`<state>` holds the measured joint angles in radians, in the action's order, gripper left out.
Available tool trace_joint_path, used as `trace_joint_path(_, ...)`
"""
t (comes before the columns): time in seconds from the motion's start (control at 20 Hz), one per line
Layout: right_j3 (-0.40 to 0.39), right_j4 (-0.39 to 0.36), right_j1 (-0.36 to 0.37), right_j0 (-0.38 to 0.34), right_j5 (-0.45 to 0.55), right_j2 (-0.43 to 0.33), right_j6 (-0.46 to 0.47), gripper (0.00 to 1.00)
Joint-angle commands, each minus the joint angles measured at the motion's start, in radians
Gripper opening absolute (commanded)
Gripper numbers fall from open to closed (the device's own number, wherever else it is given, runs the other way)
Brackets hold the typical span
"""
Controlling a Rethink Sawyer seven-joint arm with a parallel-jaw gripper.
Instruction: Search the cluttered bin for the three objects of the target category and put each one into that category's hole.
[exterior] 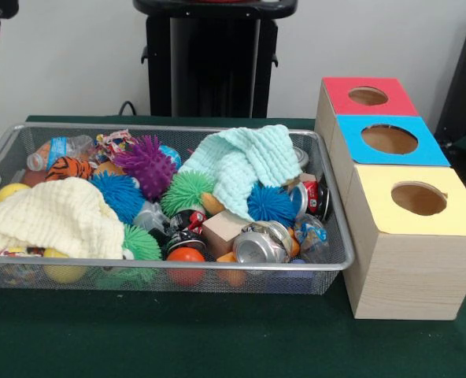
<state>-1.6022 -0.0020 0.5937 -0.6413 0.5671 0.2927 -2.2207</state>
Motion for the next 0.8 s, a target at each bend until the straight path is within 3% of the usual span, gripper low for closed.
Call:
trace_joint_path(0.05,-0.019,-0.102,-0.062,-0.034,-0.046,-0.228,0.185,1.00)
trace_joint_path(0.25,-0.035,-0.130,-0.072,-0.084,-0.020,-0.303,0.222,1.00)
trace_joint_path(0.8,-0.085,-0.173,-0.079,-0.173,-0.011,-0.429,0.201,1.00)
